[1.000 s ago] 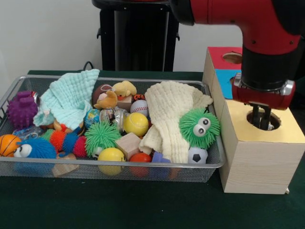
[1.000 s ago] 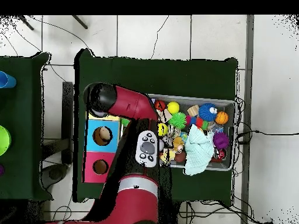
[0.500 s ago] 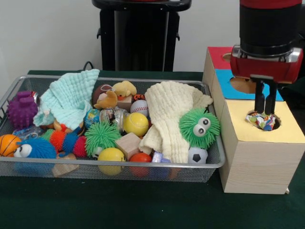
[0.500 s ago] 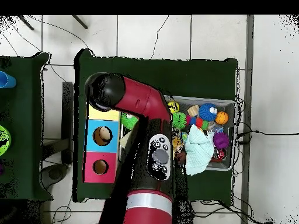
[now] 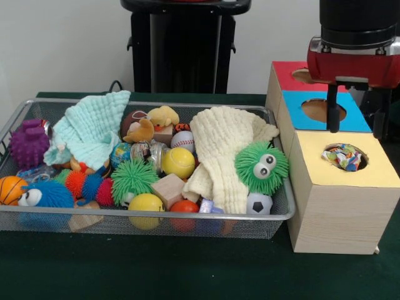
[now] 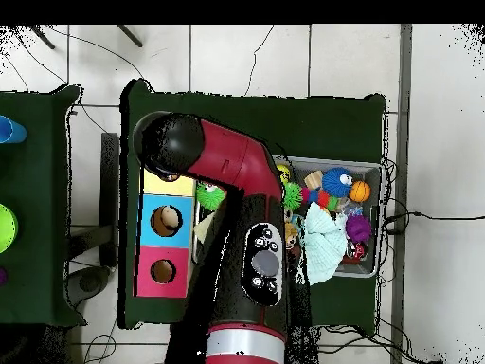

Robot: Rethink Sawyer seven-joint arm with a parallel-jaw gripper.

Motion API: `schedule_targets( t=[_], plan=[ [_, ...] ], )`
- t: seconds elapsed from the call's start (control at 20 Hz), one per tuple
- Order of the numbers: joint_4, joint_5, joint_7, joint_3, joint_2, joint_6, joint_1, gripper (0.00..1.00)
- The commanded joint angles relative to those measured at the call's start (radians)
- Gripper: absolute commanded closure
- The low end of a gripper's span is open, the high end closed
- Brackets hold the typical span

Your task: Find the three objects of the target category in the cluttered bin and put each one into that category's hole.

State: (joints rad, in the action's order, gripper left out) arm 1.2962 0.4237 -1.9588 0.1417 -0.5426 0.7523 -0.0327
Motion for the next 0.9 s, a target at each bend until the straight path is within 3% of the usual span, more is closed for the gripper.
schedule_targets(
  t=[0.05,0.35,0.4,0.55,0.9],
  plan=[
    [0.102,-0.003,-0.106,-0.101,0.018,0.08,0.017,0.0],
    [0.097,-0.021,-0.114,-0.09,0.045,0.106,0.005,0.0],
    [0.104,-0.01,-0.13,-0.094,0.046,0.117,0.007,1.0],
    [0.093,-0.019,-0.137,-0.085,0.057,0.103,-0.001,1.0],
    [0.093,-0.041,-0.183,-0.056,0.086,0.203,-0.041,1.0]
  ],
)
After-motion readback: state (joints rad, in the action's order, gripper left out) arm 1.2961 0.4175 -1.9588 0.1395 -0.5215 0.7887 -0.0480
